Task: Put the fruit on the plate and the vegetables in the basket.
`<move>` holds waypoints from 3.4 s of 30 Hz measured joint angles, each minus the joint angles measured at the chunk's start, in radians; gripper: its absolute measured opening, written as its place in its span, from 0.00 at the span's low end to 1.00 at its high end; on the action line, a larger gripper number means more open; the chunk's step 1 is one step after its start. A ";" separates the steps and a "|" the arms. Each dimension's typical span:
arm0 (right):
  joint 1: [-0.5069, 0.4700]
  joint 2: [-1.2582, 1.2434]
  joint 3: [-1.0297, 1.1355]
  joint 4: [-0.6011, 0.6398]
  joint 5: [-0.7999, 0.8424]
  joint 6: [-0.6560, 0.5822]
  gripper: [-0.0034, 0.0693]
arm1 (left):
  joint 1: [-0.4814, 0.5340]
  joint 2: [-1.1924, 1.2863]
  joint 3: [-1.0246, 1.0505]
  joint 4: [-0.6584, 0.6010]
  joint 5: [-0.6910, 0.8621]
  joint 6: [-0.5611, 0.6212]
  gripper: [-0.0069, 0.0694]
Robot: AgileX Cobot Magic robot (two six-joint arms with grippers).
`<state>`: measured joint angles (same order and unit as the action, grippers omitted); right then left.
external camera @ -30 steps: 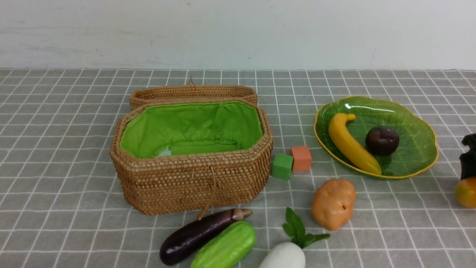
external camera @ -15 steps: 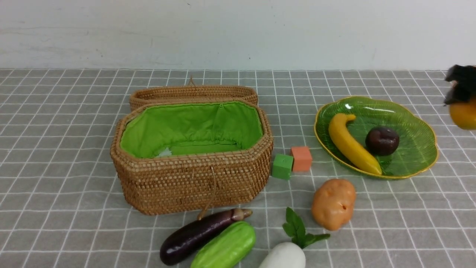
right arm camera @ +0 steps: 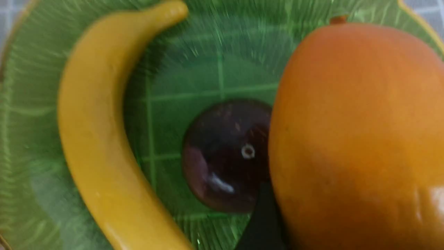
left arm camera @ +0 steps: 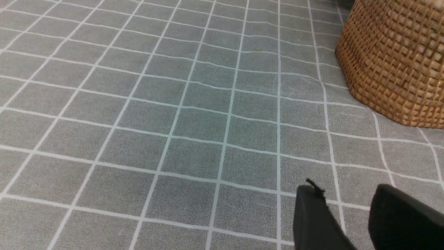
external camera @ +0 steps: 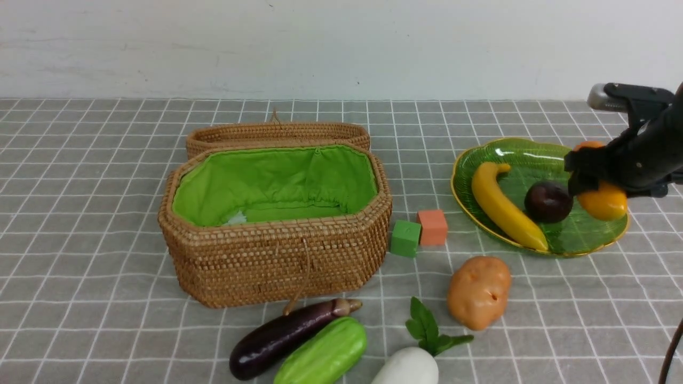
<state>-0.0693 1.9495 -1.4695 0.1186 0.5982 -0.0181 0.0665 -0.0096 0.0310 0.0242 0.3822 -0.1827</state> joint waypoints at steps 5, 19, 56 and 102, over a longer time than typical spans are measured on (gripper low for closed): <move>0.000 -0.025 -0.002 -0.004 0.040 0.018 0.98 | 0.000 0.000 0.000 0.000 0.000 0.000 0.40; 0.000 -0.528 -0.004 -0.052 0.482 0.095 0.37 | 0.000 0.000 0.000 0.000 0.000 0.000 0.40; 0.063 -1.849 1.149 -0.254 -0.071 0.095 0.04 | 0.000 0.000 0.000 0.000 0.000 0.000 0.40; 0.063 -1.961 1.484 -0.266 -0.202 0.099 0.08 | 0.000 0.000 0.000 0.000 0.002 0.000 0.40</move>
<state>-0.0062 -0.0112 0.0145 -0.1472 0.3967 0.0808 0.0665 -0.0096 0.0310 0.0242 0.3846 -0.1827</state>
